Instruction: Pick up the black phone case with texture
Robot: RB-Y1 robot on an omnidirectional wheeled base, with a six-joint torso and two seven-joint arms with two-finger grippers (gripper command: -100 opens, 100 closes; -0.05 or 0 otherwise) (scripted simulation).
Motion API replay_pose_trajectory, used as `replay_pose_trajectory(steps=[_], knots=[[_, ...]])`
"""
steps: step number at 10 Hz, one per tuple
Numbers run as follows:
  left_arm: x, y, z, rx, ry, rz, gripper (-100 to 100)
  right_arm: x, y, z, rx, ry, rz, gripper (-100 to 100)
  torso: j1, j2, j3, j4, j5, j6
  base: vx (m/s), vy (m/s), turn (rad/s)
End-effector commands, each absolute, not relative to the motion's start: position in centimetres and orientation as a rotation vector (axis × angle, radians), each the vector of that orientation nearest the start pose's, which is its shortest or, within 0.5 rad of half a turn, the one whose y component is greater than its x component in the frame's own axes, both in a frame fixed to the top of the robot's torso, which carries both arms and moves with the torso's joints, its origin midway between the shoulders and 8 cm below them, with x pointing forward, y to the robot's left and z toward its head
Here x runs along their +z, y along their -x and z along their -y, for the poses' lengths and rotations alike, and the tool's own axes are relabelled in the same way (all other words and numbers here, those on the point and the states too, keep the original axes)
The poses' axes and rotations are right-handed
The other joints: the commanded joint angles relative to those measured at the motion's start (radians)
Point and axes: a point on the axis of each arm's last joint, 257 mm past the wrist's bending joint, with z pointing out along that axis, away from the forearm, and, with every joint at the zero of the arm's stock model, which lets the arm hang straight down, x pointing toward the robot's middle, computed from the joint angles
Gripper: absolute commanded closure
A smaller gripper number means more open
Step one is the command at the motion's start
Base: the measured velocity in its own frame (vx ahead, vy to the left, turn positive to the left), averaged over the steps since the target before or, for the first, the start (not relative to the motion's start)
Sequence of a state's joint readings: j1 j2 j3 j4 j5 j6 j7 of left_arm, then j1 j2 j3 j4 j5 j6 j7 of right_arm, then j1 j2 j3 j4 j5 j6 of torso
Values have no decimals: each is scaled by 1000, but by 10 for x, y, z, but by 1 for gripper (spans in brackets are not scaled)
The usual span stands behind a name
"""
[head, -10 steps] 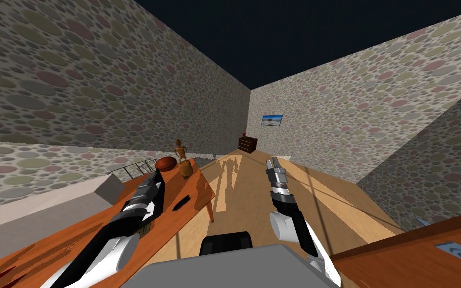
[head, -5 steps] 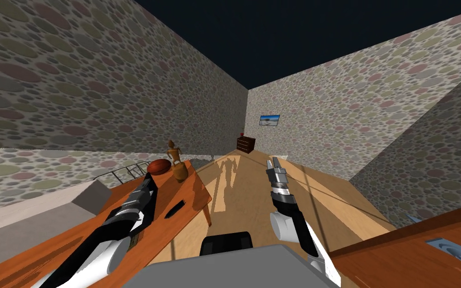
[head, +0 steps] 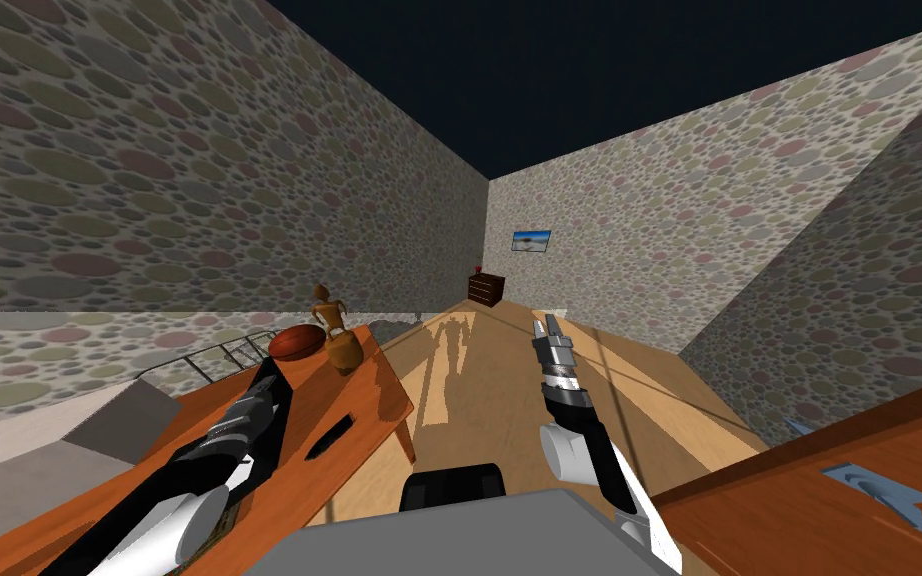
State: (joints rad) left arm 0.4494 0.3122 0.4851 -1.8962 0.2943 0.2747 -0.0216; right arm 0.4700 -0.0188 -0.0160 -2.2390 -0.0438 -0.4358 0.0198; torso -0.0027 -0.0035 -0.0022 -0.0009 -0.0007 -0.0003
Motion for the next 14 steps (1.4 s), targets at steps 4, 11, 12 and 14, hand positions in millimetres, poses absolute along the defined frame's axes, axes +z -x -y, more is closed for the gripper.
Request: replay_pose_trajectory(steps=[4,11,12,14], knots=[[-268,-302,-621,-455,1656,-1059,-100,4,-363,289,1288,-726,-657,0,-1,0,0,0,0,0,61,-46,-90],[-322,-234,-672,-295,1917,-1006,-100,4,-363,289,1288,-726,-657,0,0,1,0,0,0,0,52,-28,-73],[-328,-219,-684,-269,1966,-976,-100,4,-363,289,1288,-726,-657,0,0,1,0,0,0,0,72,-39,-108],[-340,-210,-683,-249,2004,-981,-100,4,-363,289,1288,-726,-657,0,0,1,0,0,0,0,35,-17,-29]])
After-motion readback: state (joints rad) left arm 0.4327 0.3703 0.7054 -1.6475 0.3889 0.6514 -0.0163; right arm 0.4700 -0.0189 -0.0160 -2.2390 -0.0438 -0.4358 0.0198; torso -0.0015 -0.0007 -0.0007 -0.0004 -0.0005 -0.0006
